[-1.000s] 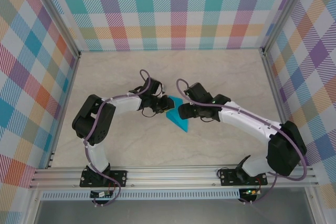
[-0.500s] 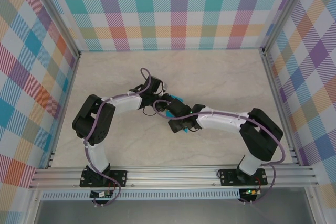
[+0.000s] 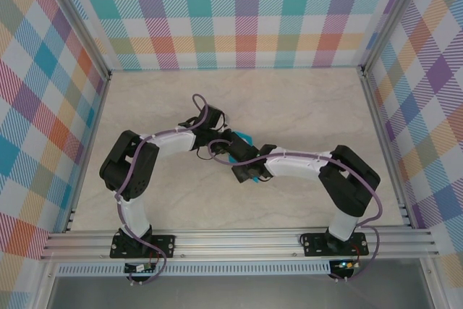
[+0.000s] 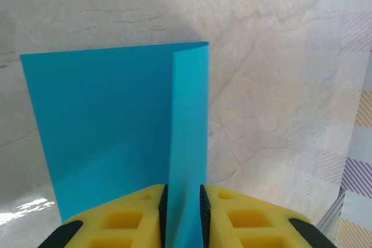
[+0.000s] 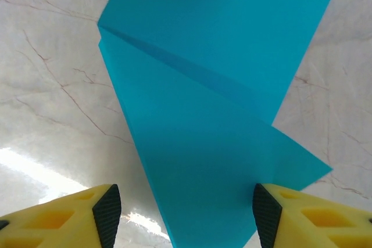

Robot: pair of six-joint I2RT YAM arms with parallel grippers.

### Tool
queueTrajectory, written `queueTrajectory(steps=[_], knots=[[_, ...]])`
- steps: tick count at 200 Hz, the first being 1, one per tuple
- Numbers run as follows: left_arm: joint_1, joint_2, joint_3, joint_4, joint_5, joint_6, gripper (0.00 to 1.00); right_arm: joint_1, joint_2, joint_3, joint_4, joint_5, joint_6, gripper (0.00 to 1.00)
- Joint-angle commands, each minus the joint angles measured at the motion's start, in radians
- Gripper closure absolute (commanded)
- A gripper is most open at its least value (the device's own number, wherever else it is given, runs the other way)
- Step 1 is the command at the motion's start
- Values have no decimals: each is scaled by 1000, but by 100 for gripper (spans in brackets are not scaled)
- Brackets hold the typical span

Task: Fold a paper plane with a square sheet of paper (fold left side to right side)
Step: Fourth fold the wing at the center of the table.

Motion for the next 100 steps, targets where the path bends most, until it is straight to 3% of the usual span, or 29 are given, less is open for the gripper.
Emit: queueTrajectory(steps=[1, 100], knots=[[-16, -12, 12, 16, 19, -9, 77, 5, 23, 29, -2, 22, 6, 38], [-7, -7, 26, -14, -3, -17, 75, 5, 27, -12, 1, 37, 10, 60]])
